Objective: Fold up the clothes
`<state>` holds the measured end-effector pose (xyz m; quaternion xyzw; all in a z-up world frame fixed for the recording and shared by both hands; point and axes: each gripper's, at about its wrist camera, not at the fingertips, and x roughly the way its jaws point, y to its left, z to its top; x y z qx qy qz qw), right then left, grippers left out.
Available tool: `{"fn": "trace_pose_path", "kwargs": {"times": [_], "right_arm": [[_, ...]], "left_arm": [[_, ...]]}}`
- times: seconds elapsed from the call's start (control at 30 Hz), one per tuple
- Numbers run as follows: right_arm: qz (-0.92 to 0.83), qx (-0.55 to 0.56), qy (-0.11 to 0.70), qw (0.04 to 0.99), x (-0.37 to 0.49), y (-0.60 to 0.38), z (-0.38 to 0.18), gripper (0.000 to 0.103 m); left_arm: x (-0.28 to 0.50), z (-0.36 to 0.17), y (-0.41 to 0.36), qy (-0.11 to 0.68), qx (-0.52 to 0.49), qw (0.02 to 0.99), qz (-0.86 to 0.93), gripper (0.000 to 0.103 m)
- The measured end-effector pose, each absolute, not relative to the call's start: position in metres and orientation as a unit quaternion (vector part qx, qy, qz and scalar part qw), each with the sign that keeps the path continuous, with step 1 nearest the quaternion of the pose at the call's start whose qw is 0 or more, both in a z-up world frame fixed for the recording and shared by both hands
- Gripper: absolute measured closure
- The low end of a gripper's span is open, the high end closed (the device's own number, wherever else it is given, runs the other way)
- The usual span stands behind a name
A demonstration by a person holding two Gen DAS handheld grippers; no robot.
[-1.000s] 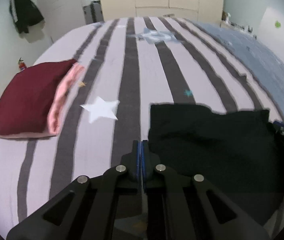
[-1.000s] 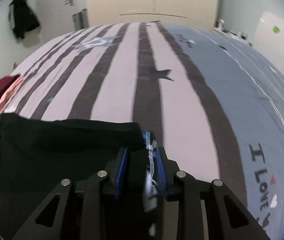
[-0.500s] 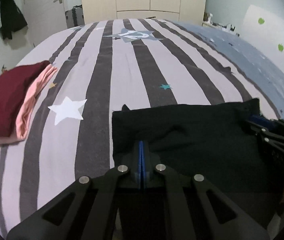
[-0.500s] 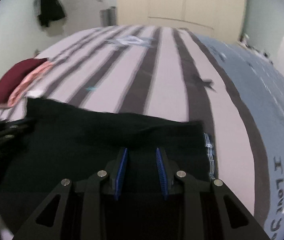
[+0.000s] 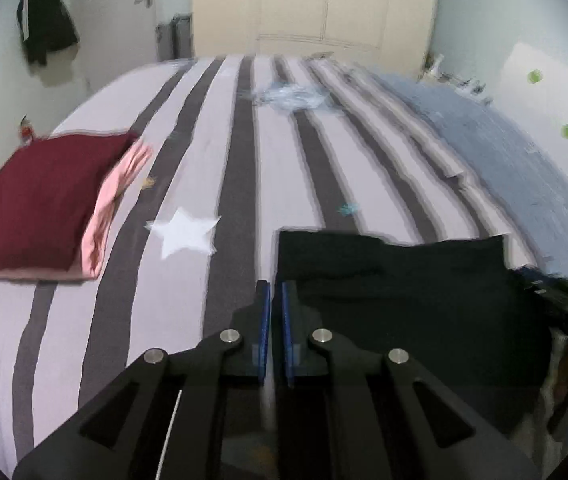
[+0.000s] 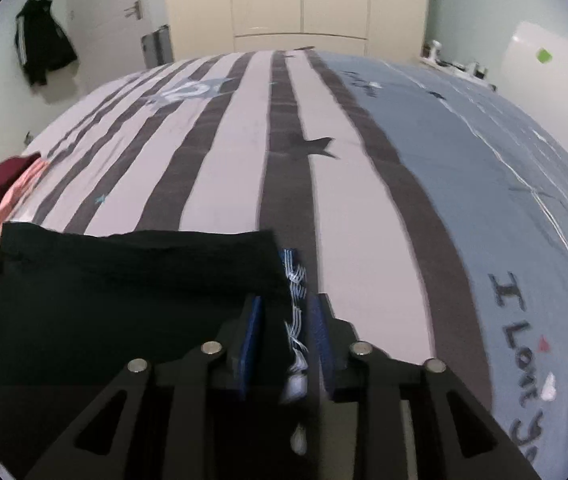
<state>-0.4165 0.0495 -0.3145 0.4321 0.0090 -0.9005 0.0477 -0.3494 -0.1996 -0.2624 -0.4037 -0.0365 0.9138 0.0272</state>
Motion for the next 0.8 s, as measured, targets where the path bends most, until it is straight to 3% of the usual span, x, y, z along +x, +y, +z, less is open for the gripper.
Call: {"fn": "trace_pose_path", "kwargs": {"times": [0.1,0.27,0.47,0.67,0.8], "right_arm": [[-0.904,0.420,0.005,0.079,-0.394,0.045,-0.298,0.077],[-0.898,0.413,0.021,0.152,-0.349,0.003,-0.290,0.077],[-0.897,0.413,0.033,0.153,-0.342,-0.002,-0.320,0.076],[-0.902,0.413,0.018,0.120,-0.346,0.019,-0.306,0.076],[-0.901,0.417,0.025,0.117,-0.342,0.031,-0.322,0.076]], "left_arm": [[-0.323,-0.251,-0.176,-0.035,-0.397,0.069,0.915,0.097],[-0.304,-0.292,-0.161,-0.013,-0.430,0.064,0.900,0.096],[-0.312,-0.296,-0.157,-0.003,-0.435,0.055,0.899,0.096],[-0.303,-0.293,-0.187,-0.015,-0.429,0.027,0.903,0.095],[-0.304,-0.314,-0.196,-0.025,-0.441,0.022,0.897,0.084]]}}
